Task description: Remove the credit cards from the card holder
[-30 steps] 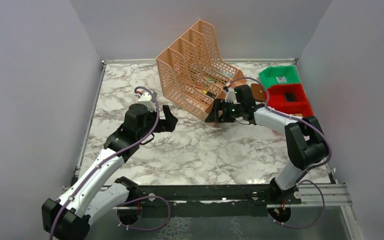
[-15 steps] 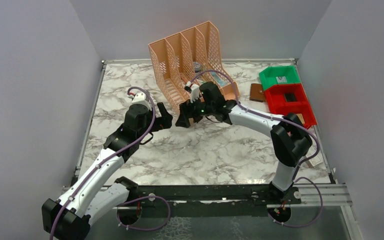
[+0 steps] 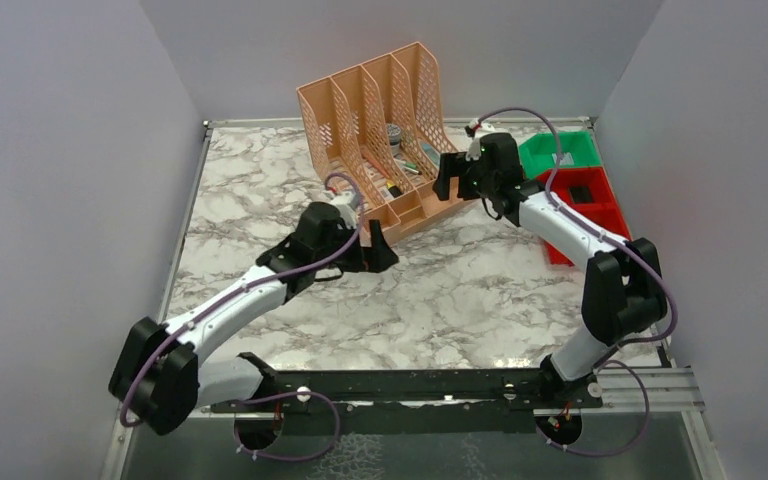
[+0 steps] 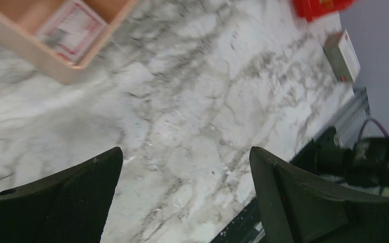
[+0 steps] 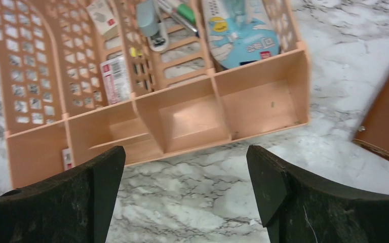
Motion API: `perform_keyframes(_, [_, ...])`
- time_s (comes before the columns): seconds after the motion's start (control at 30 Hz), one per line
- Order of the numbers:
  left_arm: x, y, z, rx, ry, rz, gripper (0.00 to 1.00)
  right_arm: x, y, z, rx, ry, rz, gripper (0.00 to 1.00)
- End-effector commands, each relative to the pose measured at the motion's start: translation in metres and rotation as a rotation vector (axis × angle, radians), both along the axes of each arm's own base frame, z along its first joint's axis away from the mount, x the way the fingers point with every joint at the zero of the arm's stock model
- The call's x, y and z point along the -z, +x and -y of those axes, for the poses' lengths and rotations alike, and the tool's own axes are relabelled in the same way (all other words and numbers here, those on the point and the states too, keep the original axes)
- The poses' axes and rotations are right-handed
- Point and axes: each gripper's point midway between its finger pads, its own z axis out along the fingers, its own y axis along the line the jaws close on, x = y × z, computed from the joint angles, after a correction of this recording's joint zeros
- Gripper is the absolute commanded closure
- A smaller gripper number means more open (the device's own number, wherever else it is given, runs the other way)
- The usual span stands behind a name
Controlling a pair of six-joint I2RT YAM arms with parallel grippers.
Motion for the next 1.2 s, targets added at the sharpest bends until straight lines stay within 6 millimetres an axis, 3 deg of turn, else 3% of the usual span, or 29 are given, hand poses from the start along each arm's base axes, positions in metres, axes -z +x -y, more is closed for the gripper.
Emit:
perform_keyframes(0.0, [-0.023, -0.023, 0.066, 0.233, -0.091, 0.018, 0.01, 0.012, 0.019, 0.019, 0.050, -0.048, -0.043, 0.08])
perform_keyframes(0.13, [0.005, -0.013, 0.079, 0.208, -0.057, -0.039, 0.01, 0.022, 0.035, 0.035, 0.107, -0.060, -0.064, 0.08])
perform_keyframes(0.37, [0.031, 0.023, 0.086, 0.118, 0.027, -0.026, 0.01, 0.011, 0.074, 0.062, 0.189, -0.019, -0.038, 0.07])
perform_keyframes(0.63, [0.069, 0.050, 0.072, -0.018, 0.134, -0.018, 0.01, 0.027, 0.108, 0.054, 0.110, 0.019, -0.057, 0.05])
perform_keyframes(0.8, [0.085, 0.059, 0.069, -0.052, 0.187, -0.056, 0.07, 0.048, 0.100, 0.013, -0.127, 0.109, -0.173, 0.11])
perform_keyframes(0.9, [0.092, 0.063, 0.060, -0.093, 0.225, -0.064, 0.09, 0.058, 0.092, 0.001, -0.191, 0.154, -0.233, 0.13])
perform_keyframes(1.17, [0.091, 0.087, 0.006, -0.200, 0.269, -0.058, 0.09, 0.044, 0.059, -0.028, -0.325, 0.267, -0.247, 0.16])
